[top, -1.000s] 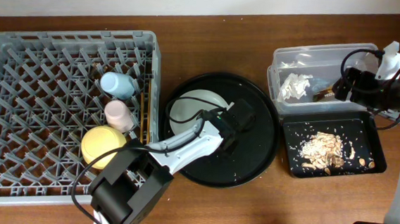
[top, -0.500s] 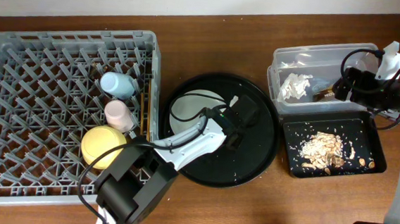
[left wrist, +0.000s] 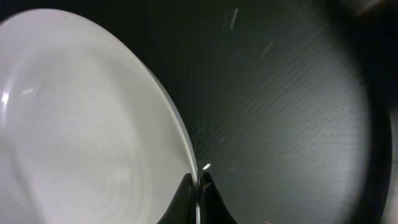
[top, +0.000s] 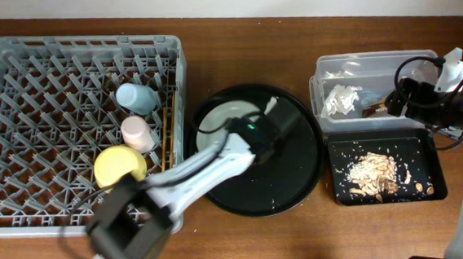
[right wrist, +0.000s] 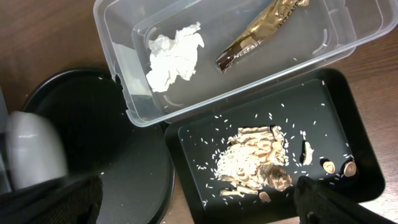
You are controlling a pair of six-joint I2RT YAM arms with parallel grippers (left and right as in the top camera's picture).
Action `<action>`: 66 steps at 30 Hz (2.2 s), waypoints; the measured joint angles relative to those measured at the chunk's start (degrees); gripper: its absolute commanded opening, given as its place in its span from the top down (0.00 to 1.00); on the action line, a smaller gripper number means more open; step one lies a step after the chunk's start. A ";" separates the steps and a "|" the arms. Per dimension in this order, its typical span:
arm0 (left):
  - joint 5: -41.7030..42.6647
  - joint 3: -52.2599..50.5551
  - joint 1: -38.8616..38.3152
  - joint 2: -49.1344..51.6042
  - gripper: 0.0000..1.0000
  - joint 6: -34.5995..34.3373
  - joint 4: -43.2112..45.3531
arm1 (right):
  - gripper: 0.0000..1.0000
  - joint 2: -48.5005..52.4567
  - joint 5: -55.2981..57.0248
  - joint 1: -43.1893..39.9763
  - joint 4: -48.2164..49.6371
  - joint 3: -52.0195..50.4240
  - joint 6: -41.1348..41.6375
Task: Sort waste into correct bins and load items into the dishwasher rack
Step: 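Lift the white plate with the left gripper and stand it in the rack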
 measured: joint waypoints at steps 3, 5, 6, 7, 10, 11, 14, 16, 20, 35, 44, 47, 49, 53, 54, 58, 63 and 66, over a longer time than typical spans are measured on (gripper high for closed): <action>0.92 4.52 3.45 -13.62 0.99 -0.15 0.35 | 0.01 0.02 0.00 0.00 -0.02 0.00 -0.07; 4.61 7.37 9.31 -22.43 0.99 -0.17 1.25 | 0.01 0.02 0.02 0.00 -0.04 0.00 -0.02; 8.35 8.04 14.53 -26.47 1.00 -0.20 1.62 | 0.01 0.02 0.00 0.00 -0.02 0.00 -0.02; 14.56 8.17 20.04 -28.30 1.00 -0.20 2.16 | 0.01 0.02 0.00 0.00 -0.04 0.00 0.00; 37.33 8.15 36.20 -27.10 1.00 -0.42 5.90 | 0.01 0.02 0.02 0.00 -0.02 0.00 -0.02; 48.26 8.11 43.47 -24.68 1.00 -0.79 7.67 | 0.01 0.02 0.00 0.00 0.00 0.00 -0.04; 68.63 8.11 52.30 -17.81 1.00 -2.16 9.90 | 0.01 0.02 0.02 0.00 -0.02 0.00 -0.04; 80.04 7.98 55.25 -11.02 1.00 -3.08 14.58 | 0.01 0.02 0.00 0.00 -0.02 0.00 -0.02; 91.38 7.80 56.00 -0.90 1.00 -5.79 19.50 | 0.01 0.02 0.02 0.00 -0.02 0.00 -0.04; 81.88 6.88 57.09 1.60 1.00 -6.69 19.19 | 0.01 0.04 0.00 0.00 -0.02 0.00 -0.04; 78.16 6.38 55.43 6.05 0.93 -6.67 19.23 | 0.01 0.04 0.02 0.00 -0.02 0.00 -0.02; 77.64 6.08 55.43 8.74 0.39 -6.84 19.85 | 0.01 0.04 0.00 0.00 -0.04 0.00 -0.02; 77.81 5.86 55.43 8.83 0.01 -7.04 21.79 | 0.01 0.02 0.00 0.00 -0.02 0.00 0.00; 78.66 5.86 56.19 8.68 0.01 -7.26 22.45 | 0.01 0.04 0.00 0.00 -0.02 0.00 -0.02; 78.62 5.86 56.70 8.22 0.01 -7.26 22.25 | 0.01 0.04 0.00 0.00 -0.02 0.00 -0.04; 77.31 5.92 59.14 -1.16 0.01 -7.21 15.54 | 0.01 0.04 0.00 0.00 0.11 0.00 -0.02; 41.05 6.71 55.98 -19.43 0.01 -1.25 -9.68 | 0.01 0.04 0.00 0.00 0.02 0.00 -0.04; 19.71 6.69 52.19 -21.29 0.01 0.28 -13.94 | 0.01 0.04 0.00 0.00 0.02 0.00 -0.02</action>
